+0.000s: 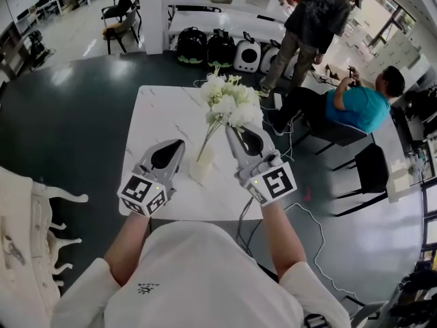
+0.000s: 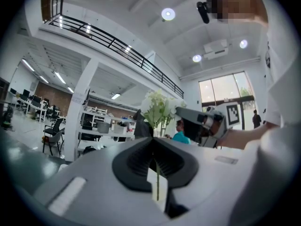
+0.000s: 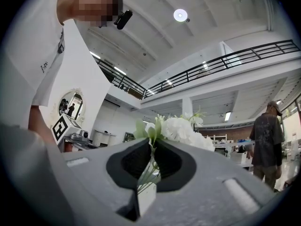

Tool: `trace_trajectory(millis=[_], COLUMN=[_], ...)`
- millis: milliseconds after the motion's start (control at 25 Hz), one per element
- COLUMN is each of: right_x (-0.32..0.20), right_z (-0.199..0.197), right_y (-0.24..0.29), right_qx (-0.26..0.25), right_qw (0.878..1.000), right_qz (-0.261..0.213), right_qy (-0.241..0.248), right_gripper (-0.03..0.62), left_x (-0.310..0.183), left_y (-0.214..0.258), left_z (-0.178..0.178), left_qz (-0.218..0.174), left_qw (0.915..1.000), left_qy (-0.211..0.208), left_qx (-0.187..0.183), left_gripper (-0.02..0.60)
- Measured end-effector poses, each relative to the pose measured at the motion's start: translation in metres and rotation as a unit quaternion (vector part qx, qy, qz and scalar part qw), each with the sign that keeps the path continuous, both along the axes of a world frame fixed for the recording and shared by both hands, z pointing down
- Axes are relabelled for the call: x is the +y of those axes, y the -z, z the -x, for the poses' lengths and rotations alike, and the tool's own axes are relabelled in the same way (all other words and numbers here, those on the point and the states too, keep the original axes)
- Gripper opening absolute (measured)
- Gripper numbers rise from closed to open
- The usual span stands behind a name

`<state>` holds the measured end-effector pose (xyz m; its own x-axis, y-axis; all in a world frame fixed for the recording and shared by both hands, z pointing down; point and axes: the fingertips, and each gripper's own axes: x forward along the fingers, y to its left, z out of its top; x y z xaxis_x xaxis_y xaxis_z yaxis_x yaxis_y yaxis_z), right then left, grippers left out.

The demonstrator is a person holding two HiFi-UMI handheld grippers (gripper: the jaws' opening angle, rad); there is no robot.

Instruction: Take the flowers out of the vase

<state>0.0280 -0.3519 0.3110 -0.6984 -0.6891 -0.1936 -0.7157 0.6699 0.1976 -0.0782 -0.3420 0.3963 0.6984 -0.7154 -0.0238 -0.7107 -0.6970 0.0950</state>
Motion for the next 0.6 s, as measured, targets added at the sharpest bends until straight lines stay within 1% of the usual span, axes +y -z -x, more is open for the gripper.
trace_trajectory(millis=[240, 600], right_x=[0.003, 0.009], right_z=[0.003, 0.001], right_y=[0.010, 0.016], right_qx=[0.000, -0.017], right_qw=[1.000, 1.000], right_qz=[-0.011, -0.012], right_qy=[0.002, 0.002], right_gripper=[0.021, 0.021], left_x=[-0.002, -0.005], left_y=[0.002, 0.003], left_z=[0.003, 0.007], left_qz=[-0.001, -0.004], left_qw=[1.0000, 1.0000], left_qy=[0.000, 0.001], left_qx=[0.000, 0.001], left_gripper=[-0.011, -0.011])
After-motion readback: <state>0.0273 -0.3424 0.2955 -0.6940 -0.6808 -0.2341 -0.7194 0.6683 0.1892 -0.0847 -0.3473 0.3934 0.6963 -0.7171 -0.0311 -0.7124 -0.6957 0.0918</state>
